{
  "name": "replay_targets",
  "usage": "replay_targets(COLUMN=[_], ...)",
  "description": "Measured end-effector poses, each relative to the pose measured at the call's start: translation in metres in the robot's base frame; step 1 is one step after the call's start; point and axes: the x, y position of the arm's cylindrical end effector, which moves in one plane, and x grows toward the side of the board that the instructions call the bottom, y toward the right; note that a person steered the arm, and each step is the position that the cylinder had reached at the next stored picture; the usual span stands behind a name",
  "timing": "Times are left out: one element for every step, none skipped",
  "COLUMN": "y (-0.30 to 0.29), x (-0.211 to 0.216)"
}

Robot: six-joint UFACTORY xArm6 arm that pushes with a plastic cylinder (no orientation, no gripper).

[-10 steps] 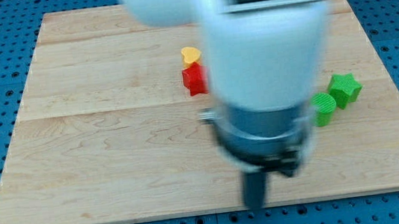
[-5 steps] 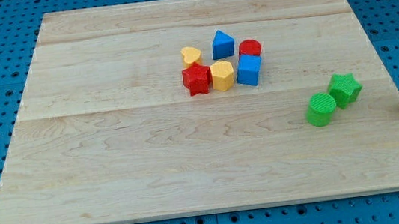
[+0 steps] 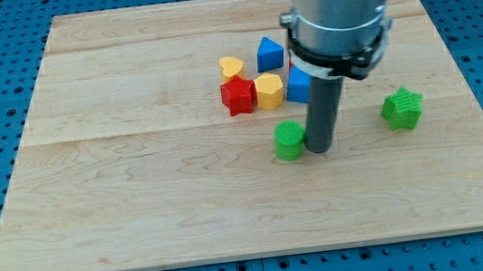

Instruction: Move the green circle to the red star

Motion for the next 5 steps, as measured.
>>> replay_targets(y=[-0.022, -0.025, -0.054, -0.083, -0.068], x=[-0.009, 0.016, 0.003, -0.006, 0.019])
